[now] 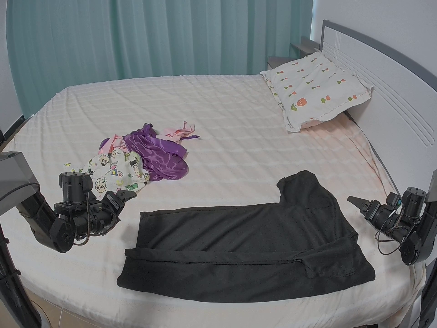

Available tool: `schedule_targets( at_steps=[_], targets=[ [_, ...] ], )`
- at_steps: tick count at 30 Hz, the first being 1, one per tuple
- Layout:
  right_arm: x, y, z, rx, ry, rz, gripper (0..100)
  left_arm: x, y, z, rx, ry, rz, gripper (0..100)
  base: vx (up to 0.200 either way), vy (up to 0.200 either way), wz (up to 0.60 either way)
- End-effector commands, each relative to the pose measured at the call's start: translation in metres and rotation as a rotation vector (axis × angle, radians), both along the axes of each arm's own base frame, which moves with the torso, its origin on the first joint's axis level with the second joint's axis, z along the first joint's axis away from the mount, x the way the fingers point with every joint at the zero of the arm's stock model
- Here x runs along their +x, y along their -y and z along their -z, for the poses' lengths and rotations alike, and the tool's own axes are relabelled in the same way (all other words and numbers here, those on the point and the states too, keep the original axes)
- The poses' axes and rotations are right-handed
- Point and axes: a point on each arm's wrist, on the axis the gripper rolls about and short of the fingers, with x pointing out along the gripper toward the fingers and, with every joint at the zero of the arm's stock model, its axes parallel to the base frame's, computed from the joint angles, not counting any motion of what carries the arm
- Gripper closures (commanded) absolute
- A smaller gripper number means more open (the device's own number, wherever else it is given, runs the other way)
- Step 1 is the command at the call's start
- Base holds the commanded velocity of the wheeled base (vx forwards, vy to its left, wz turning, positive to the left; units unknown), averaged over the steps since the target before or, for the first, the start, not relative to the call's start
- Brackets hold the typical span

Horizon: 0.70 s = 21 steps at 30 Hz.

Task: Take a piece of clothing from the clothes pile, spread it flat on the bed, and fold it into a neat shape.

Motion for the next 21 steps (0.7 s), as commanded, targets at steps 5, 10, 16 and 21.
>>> schedule_targets(
  at_steps=[5, 10, 16, 21],
  targets=[
    [-0.002, -0.002, 0.002, 0.001, -0.007, -0.008, 0, 0.031, 0.013, 0.047, 0.105, -0.057, 0.099, 0, 0.000, 0.000, 0.00],
    [-0.003, -0.003, 0.002, 0.002, -0.009, -0.008, 0, 0.036, 0.019, 0.057, 0.144, -0.056, 0.154, 0, 0.000, 0.000, 0.00],
    [-0.004, -0.002, 0.002, 0.002, -0.013, -0.007, 0, 0.045, 0.026, 0.050, 0.144, -0.020, 0.171, 0, 0.000, 0.000, 0.00],
    [-0.004, -0.002, 0.003, 0.004, -0.017, -0.006, 0, 0.045, 0.031, 0.049, 0.146, -0.014, 0.186, 0, 0.000, 0.000, 0.00]
  ],
)
